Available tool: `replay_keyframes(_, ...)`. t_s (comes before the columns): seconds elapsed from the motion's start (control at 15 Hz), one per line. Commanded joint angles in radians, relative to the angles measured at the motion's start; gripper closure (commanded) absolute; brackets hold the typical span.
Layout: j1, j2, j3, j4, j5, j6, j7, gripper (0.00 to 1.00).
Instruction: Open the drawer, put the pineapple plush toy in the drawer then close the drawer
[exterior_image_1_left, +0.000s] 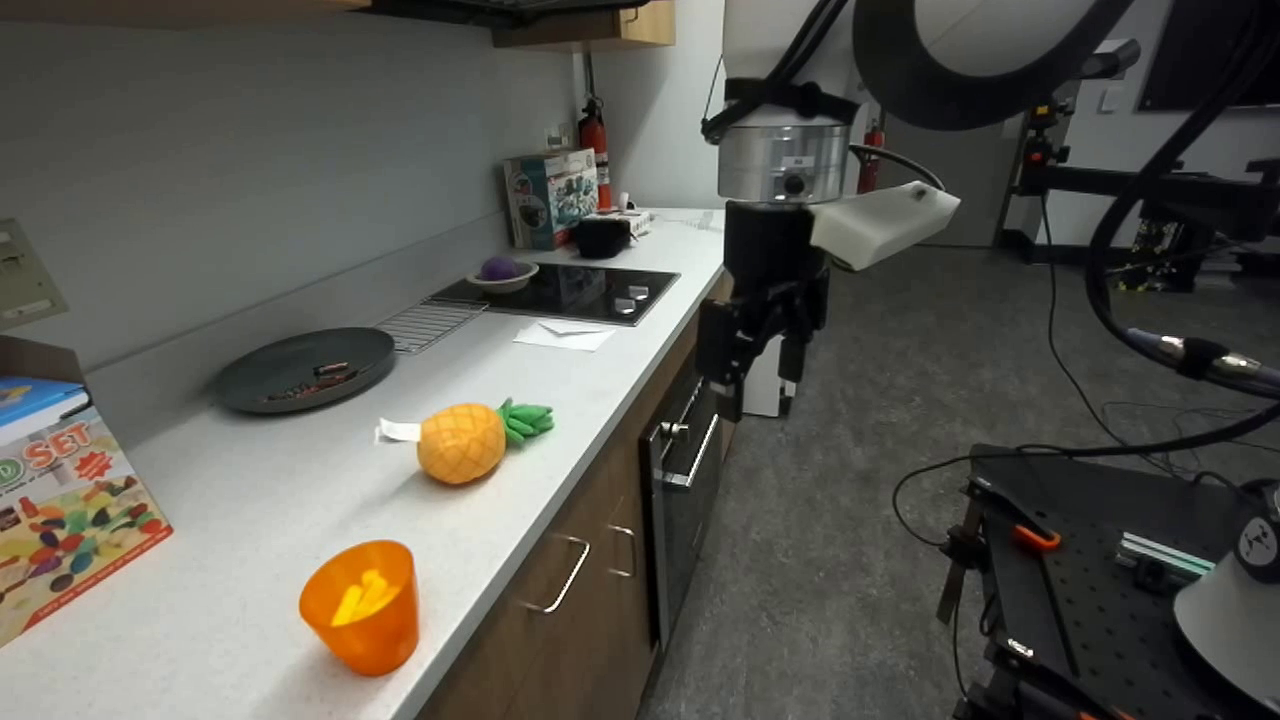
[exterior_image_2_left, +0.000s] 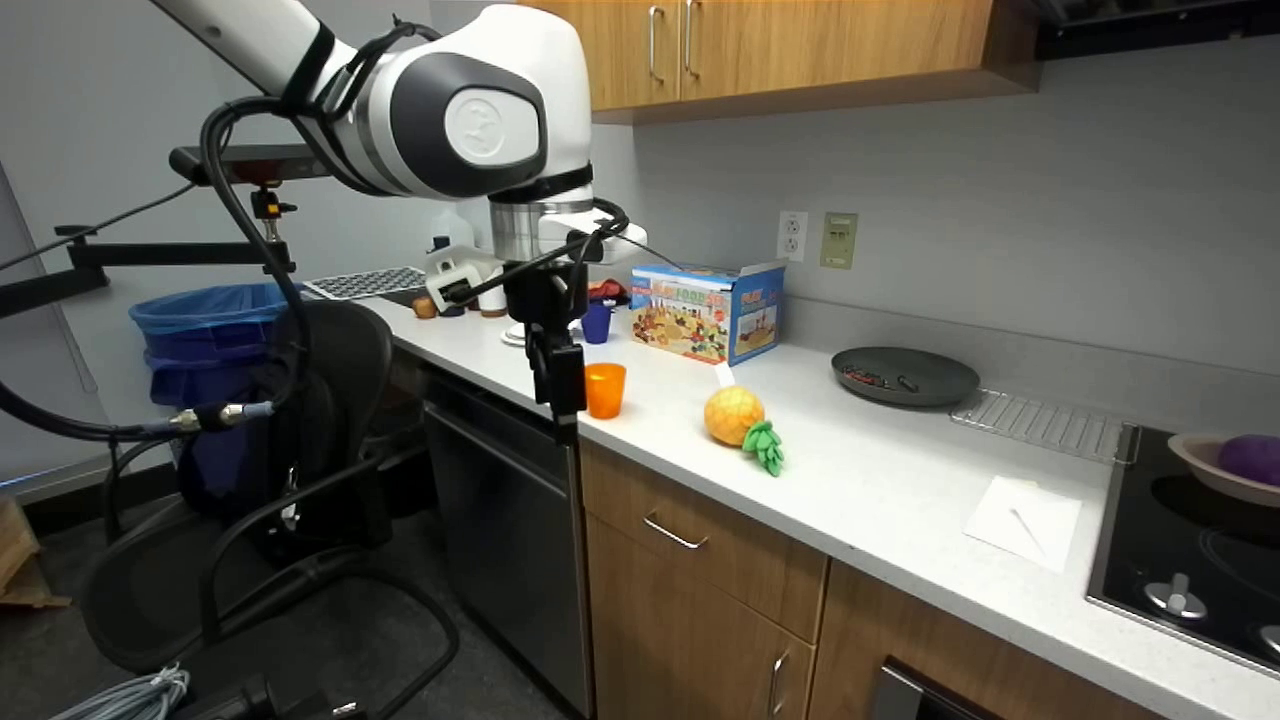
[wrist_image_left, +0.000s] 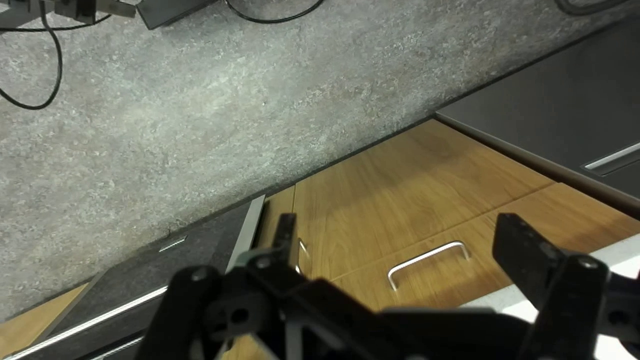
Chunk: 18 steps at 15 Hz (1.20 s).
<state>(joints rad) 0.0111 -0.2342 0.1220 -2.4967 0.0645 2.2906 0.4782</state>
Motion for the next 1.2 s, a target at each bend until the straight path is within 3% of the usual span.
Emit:
replay_keyframes(0.0, 0.003, 0.000, -0.003, 0.001, -0.001, -0.002, 0.000, 0.00)
replay_keyframes(0.4, 0.003, 0.133, -0.005, 0.015, 0.045, 0.057, 0.084, 0.00)
replay_keyframes(0.73, 0.009, 0.357, -0.031, 0.059, 0.065, 0.216, 0.170, 0.00)
replay_keyframes(1.13, 0.021, 0.580, -0.043, 0.152, 0.254, 0.417, 0.159, 0.00)
